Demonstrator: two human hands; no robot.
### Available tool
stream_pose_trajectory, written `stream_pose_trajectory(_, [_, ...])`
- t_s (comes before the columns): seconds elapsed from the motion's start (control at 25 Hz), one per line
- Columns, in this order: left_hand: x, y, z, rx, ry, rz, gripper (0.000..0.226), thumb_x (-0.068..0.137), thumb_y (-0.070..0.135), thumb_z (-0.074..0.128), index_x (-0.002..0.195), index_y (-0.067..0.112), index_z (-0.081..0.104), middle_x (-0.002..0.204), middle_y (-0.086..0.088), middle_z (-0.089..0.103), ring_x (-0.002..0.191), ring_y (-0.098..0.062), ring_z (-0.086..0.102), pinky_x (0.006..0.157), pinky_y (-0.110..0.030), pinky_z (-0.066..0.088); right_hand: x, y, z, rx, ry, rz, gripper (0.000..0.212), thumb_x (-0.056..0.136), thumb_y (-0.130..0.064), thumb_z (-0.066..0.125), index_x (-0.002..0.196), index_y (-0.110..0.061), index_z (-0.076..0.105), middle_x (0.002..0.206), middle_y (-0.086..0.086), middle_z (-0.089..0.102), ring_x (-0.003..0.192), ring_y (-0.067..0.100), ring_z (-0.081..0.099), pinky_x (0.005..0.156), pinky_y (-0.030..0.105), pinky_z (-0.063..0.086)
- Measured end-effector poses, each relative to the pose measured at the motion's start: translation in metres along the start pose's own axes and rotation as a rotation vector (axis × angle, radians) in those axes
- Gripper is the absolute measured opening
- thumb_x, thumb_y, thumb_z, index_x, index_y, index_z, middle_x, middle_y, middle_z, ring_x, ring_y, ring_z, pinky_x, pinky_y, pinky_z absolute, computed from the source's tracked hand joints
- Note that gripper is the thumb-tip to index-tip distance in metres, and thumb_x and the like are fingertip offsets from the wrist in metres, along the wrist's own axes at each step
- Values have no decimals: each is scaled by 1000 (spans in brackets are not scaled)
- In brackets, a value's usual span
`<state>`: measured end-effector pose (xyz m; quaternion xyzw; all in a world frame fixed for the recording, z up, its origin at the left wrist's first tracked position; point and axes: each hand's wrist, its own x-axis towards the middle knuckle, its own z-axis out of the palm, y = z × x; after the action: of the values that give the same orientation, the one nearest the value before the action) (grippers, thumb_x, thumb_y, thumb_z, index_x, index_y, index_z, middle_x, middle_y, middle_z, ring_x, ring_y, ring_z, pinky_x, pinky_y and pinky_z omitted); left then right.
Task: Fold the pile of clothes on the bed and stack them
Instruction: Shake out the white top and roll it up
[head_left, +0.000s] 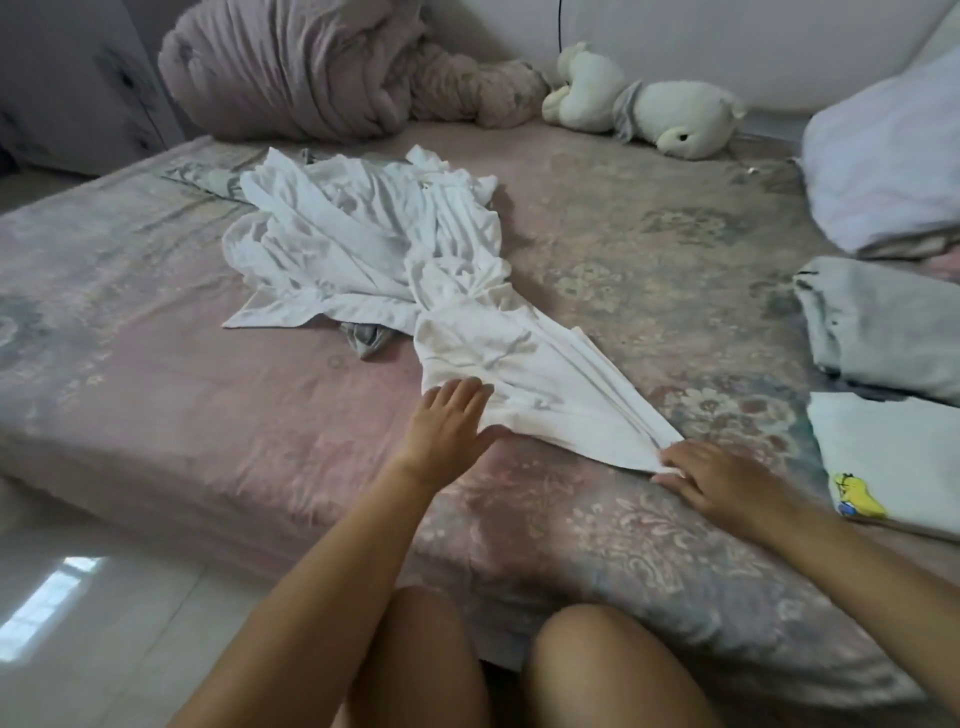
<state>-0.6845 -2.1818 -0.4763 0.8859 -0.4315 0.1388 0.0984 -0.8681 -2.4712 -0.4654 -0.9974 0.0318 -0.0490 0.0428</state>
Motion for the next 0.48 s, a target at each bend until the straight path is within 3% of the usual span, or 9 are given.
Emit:
stream_pose_trajectory(0.08, [6,-1,4,-44,-211,-91,66,78,60,44,104,4,66,102,-15,64,92,-35,62,74,-45,51,11,-12,0,-16,-65,103,38,89,-37,62,118,-13,60,113,9,65,106,29,60,84,37,44])
stream_pose_trajectory(0.12, [8,-3,4,-57,-274,-131,58,81,53,49,103,3,66,102,-16,63,95,-36,61,76,-46,49,19,-16,-1,-14,-113,128,40,89,-38,62,122,-15,58,118,9,63,109,29,58,87,37,43])
stream_pose_trajectory(0.24, [13,-5,1,41,-246,-153,20,79,13,69,94,0,65,96,-18,62,93,-38,60,73,-46,47,42,-21,-11,245,-129,276,25,90,-33,62,97,-11,67,102,12,68,95,29,62,79,37,45])
stream_pose_trajectory(0.32, [10,-5,-4,91,-284,-135,32,71,26,80,87,3,65,86,-13,62,81,-35,62,63,-42,49,47,-21,-20,298,-148,334,19,91,-28,61,85,-10,63,94,13,67,88,28,61,72,35,44])
stream_pose_trajectory(0.4, [9,-5,-5,164,-284,-123,50,55,46,86,79,8,66,77,-6,62,69,-28,62,52,-36,48,49,-21,-25,201,-183,308,12,92,-28,58,90,-17,59,102,12,66,92,27,60,72,32,41])
stream_pose_trajectory(0.48, [11,-6,-6,188,-225,-134,37,65,39,84,76,7,66,77,-8,63,71,-29,62,54,-36,47,47,-30,-29,130,-266,269,19,91,-36,59,99,-19,56,111,8,62,99,27,59,72,31,38])
